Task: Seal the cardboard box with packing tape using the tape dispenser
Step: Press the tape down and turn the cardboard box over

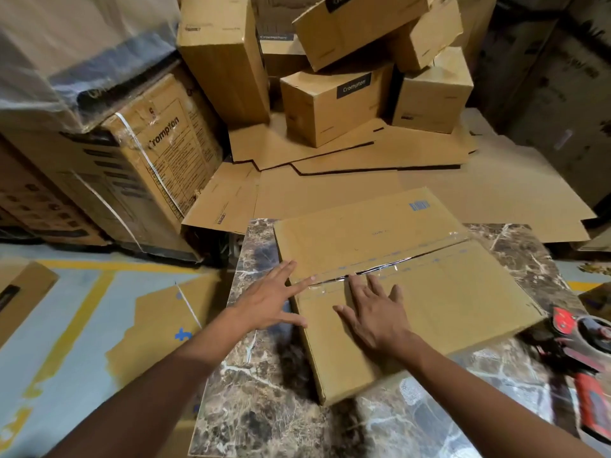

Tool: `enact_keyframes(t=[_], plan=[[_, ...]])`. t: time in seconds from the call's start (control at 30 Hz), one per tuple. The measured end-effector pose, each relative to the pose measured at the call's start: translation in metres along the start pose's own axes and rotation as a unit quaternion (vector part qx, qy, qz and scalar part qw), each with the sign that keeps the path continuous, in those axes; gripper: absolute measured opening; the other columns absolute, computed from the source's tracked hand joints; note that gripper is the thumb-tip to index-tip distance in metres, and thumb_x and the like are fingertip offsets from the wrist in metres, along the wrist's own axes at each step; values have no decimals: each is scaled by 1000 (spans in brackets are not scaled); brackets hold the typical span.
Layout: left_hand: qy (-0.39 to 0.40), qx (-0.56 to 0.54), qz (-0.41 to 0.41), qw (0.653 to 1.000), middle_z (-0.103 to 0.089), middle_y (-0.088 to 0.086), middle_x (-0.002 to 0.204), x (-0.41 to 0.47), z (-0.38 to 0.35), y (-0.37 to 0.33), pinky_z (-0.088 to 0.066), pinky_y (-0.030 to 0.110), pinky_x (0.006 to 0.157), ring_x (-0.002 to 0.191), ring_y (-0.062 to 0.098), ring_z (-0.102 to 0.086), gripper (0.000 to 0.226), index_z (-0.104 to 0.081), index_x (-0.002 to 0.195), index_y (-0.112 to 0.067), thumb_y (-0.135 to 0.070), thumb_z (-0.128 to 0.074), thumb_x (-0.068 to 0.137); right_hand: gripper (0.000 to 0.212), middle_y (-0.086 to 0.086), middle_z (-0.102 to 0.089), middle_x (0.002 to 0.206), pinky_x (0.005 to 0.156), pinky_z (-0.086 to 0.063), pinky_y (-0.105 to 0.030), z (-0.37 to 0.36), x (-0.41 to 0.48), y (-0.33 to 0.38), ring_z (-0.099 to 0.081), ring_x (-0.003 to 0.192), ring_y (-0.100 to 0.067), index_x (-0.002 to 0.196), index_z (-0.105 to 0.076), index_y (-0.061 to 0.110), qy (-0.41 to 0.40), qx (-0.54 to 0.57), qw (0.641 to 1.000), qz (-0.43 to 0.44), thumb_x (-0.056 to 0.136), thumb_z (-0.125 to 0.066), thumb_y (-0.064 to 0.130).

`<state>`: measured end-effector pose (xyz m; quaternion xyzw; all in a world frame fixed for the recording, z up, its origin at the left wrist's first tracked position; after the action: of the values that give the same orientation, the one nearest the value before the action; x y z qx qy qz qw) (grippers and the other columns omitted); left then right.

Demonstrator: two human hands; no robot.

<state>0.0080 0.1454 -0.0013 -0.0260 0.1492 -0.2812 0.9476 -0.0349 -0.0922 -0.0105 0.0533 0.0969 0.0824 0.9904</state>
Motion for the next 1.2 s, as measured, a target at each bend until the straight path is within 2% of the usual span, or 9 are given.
enact_keyframes(t=[0.1,0.2,0.27,0.37,0.47,0.67,0.83,0.97,1.2], plan=[[17,47,-25,998,8,10,163,3,5,2,-11,41,118,150,28,4,100,-2,152,-48,-78,-52,71,81,4,-28,160,112,-17,-62,2,7,-7,-6,152,-21,156,-5,22,6,-10,1000,3,92,-5,71],[-10,93,-35,995,-8,13,162,8,12,2,-26,42,116,148,31,-10,77,-11,153,-42,-39,-59,94,78,6,-29,159,111,-20,-60,5,11,-13,-9,152,-20,154,-11,23,-2,-13,1000,4,93,-9,71],[-38,100,-39,994,-24,14,157,12,16,0,-32,39,113,143,29,-24,64,-25,153,-30,-30,-56,97,73,5,-33,157,111,-21,-60,5,11,-12,-11,151,-19,154,-12,23,-10,-13,1000,0,95,-17,67],[-53,87,-42,994,-42,12,147,18,18,-1,-39,38,105,133,26,-38,57,-43,145,-17,-36,-58,94,67,0,-44,150,110,-24,-58,4,9,-8,-17,149,-20,150,-21,21,-33,15,999,-31,96,-31,59],[-67,81,-42,994,-51,9,138,20,14,-1,-48,40,97,125,25,-45,56,-52,139,-17,-44,-62,90,61,1,-38,154,111,-26,-59,0,8,-4,-22,147,-24,147,-30,18,-30,60,995,-74,94,-39,47],[-116,93,-75,986,-60,5,107,23,9,-20,-54,37,77,103,21,-53,56,-66,121,-17,-57,-65,82,51,-3,-40,153,107,-31,-55,-8,-4,-6,-29,143,-29,138,-44,17,-67,51,994,-76,95,-27,39],[-122,98,-86,984,-58,1,97,34,13,-33,-50,34,72,95,19,-52,58,-70,112,-19,-66,-61,80,32,-1,-57,124,94,-42,-43,-3,-11,-21,-47,120,-26,112,-62,17,-98,36,994,-24,93,-41,33],[-137,83,-97,982,-58,0,91,48,12,-57,-48,30,68,90,18,-53,61,-72,99,-14,-70,-61,75,32,0,-60,107,83,-43,-40,-5,-17,-28,-52,107,-25,98,-64,17,-136,38,990,-28,93,-37,34],[-189,73,-114,973,-58,3,80,72,6,-107,-46,30,53,74,21,-56,59,-65,81,-13,-69,-72,66,50,-8,-55,137,103,-35,-55,-7,-42,-62,-43,134,-28,126,-57,20,-149,-10,982,-113,99,-26,49]])
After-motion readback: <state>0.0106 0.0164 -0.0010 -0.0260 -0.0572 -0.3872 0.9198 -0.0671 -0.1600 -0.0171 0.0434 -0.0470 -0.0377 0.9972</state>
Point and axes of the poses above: each hand's wrist, its own x-axis towards the middle knuckle, its own z-axis out of the back of the hand, y = z × x, the point moved 2 cm from there along x, towards the middle knuckle
